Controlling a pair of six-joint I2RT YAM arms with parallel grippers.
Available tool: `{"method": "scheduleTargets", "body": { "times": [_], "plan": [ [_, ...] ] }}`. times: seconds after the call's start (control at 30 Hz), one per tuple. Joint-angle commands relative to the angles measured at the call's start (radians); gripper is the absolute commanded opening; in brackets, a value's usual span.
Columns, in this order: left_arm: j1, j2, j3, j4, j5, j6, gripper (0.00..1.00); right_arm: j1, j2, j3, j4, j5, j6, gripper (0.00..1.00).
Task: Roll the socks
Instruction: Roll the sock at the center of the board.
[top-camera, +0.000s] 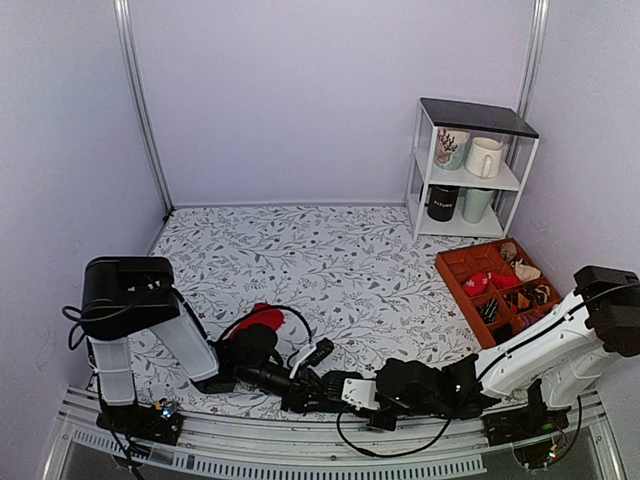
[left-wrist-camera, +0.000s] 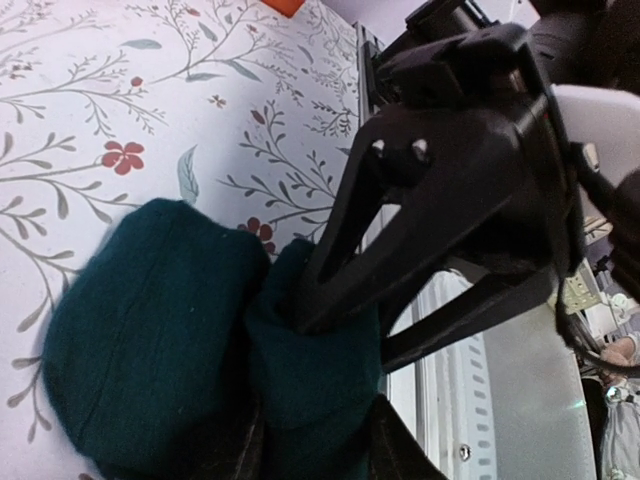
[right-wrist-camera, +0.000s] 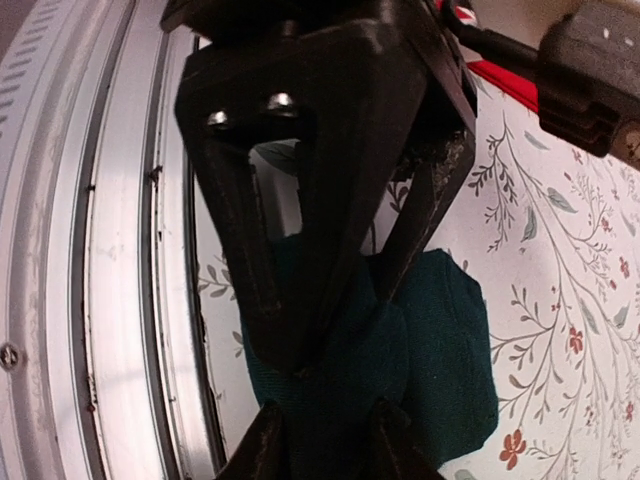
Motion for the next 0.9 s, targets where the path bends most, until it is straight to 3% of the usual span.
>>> {"method": "scheduleTargets", "body": {
  "times": [0.0, 0.1, 0.2, 0.27, 0.3, 0.53, 0.87],
  "plan": [
    [0.009, 0.093, -0.066, -0.242, 0.007, -0.011, 0.35, 0.007, 0.092, 0.041, -0.070, -0.053, 0.069, 0.21],
    [0.009, 0.036, -0.082, -0.196, -0.017, 0.017, 0.37, 0.008, 0.136, 0.051, -0.097, -0.068, 0.151, 0.10],
    [0.008, -0.098, -0.089, -0.213, -0.060, 0.091, 0.45, 0.003, 0.141, 0.042, -0.108, -0.113, 0.230, 0.08],
    [0.003, -0.191, -0.080, -0.274, -0.105, 0.187, 0.96, -0.010, 0.131, 0.034, -0.119, -0.163, 0.266, 0.08],
    [0.001, -0.232, -0.072, -0.315, -0.135, 0.232, 0.99, -0.019, 0.124, 0.033, -0.128, -0.198, 0.282, 0.08],
    [-0.078, -0.461, -0.118, -0.346, -0.369, 0.532, 1.00, -0.151, 0.111, 0.078, -0.258, -0.430, 0.370, 0.08],
    [-0.132, -0.323, -0.111, -0.277, -0.416, 0.652, 1.00, -0.312, 0.166, 0.159, -0.392, -0.698, 0.398, 0.08]
  ]
}}
